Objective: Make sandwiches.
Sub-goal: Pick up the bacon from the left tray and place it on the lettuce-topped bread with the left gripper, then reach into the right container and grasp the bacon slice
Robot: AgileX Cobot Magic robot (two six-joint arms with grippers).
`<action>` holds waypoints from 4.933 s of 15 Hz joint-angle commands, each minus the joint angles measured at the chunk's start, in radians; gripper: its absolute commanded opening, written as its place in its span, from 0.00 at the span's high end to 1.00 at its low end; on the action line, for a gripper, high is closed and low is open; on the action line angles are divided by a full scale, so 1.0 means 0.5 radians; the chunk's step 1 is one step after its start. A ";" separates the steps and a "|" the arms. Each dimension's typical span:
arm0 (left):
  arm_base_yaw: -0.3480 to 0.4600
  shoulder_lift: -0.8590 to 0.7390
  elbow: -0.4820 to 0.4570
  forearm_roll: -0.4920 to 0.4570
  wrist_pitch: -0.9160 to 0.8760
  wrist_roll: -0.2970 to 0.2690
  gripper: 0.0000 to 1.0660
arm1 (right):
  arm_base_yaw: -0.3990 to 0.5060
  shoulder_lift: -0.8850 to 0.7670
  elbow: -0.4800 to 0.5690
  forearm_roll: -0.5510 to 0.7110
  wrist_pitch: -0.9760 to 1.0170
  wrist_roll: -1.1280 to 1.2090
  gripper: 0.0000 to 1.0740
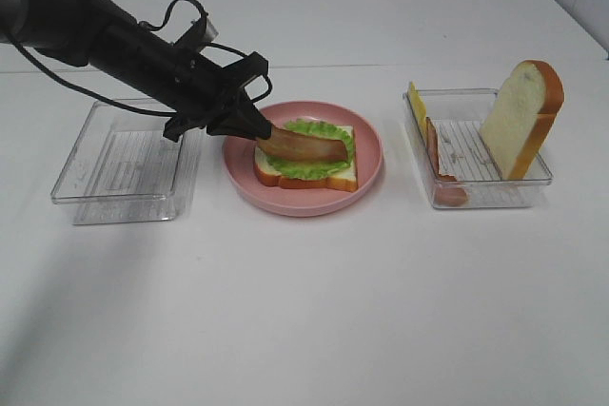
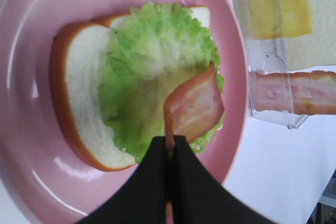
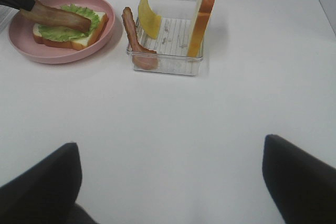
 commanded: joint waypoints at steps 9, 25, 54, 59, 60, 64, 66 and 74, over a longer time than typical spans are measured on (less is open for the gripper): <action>-0.002 -0.020 -0.014 -0.046 -0.080 -0.038 0.48 | -0.016 -0.028 0.002 0.008 -0.016 -0.028 0.19; 0.068 -1.092 -0.146 1.284 0.534 -0.572 0.24 | -0.016 -0.028 0.002 0.008 -0.016 -0.028 0.19; 0.068 -4.618 2.058 1.774 0.628 -0.648 0.24 | -0.016 -0.018 0.000 0.008 -0.030 0.002 0.19; 0.068 -4.606 2.176 1.792 0.560 -0.636 0.24 | -0.016 0.248 -0.038 0.048 -0.330 0.196 0.19; 0.068 -4.604 2.176 1.792 0.560 -0.670 0.24 | -0.016 0.534 -0.046 0.148 -0.546 0.178 0.19; 0.068 -4.604 2.176 1.798 0.554 -0.726 0.24 | -0.016 1.154 -0.188 0.208 -0.772 0.170 0.19; 0.068 -4.604 2.176 1.804 0.554 -0.726 0.24 | -0.016 1.472 -0.336 0.210 -0.768 0.110 0.19; 0.068 -4.604 2.176 1.806 0.554 -0.726 0.24 | -0.012 3.010 -1.564 0.212 0.210 -0.004 0.27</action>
